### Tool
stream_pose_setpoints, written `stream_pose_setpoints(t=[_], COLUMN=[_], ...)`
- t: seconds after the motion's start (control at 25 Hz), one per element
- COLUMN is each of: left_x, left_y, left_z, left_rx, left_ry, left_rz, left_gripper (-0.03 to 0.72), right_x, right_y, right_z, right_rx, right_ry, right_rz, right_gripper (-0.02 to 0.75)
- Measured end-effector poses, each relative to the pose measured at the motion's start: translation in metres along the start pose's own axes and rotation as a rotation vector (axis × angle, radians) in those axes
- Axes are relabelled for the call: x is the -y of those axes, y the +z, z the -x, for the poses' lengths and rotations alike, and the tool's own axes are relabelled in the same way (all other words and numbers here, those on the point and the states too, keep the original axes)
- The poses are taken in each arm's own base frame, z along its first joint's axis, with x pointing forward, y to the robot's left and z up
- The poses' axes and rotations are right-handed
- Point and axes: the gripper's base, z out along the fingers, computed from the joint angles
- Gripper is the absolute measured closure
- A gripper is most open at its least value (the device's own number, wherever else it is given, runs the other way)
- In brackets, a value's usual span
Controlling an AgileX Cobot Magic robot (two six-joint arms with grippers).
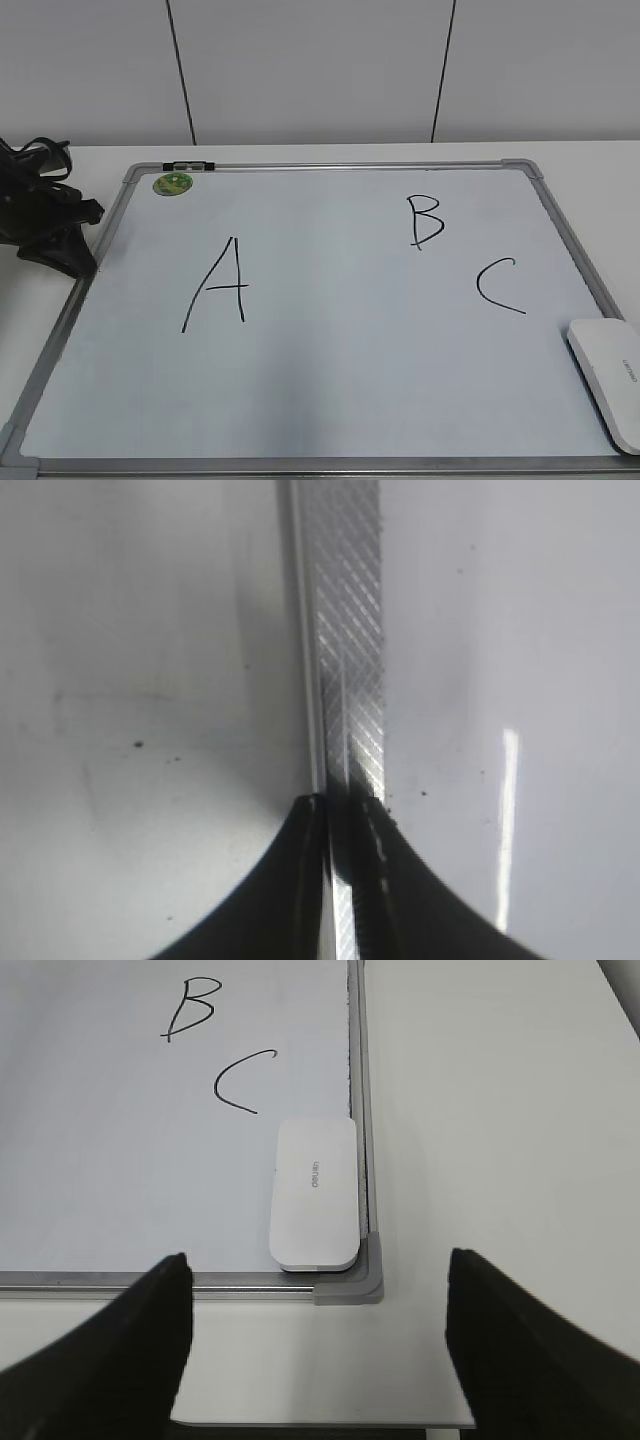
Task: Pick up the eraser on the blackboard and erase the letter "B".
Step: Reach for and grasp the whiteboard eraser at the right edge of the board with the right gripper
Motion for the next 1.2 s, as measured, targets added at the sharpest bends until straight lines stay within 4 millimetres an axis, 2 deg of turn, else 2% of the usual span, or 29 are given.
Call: stream_pose_setpoints(t=[0.2,0.32,0.4,0.52,0.64,0.8,1.0,1.2], left_x=[0.0,0.0,0.0,0.0,0.0,0.0,0.0,0.0], left_y=[0.0,0.0,0.0,0.0,0.0,0.0,0.0,0.0], left_z=[0.0,0.0,0.0,0.0,0.0,0.0,0.0,0.0], left_rx=[-0.002,0.0,0.0,-0.003,-0.003,-0.003,-0.004,-0.004], left_ry=[-0.001,-0.001,-0.001,-0.001,-0.001,-0.001,-0.003,-0.004], left_rz=[-0.002,-0.002,-0.002,-0.003,-0.003,-0.003,-0.003,-0.004], left_gripper=[0.655,0.655,0.655,0.655,0.655,0.655,0.655,0.655], right_x=[0.0,0.0,0.0,0.002,0.004,0.005,0.005,0.006], right_y=[0.0,-0.006,-0.011,-0.005,0.013,0.045,0.08,0.114], right_z=[0.0,0.005,0.016,0.041,0.064,0.081,0.087,0.085], right_rx=[0.0,0.029,0.065,0.076,0.054,-0.027,-0.171,-0.417], right_ry=[0.0,-0.001,-0.001,0.002,0.007,0.026,0.059,0.033], right_rz=[0.0,-0.001,-0.003,-0.006,-0.007,0.006,0.031,0.049], right_gripper=[0.151,0.151,0.151,0.151,0.151,0.151,0.151,0.151])
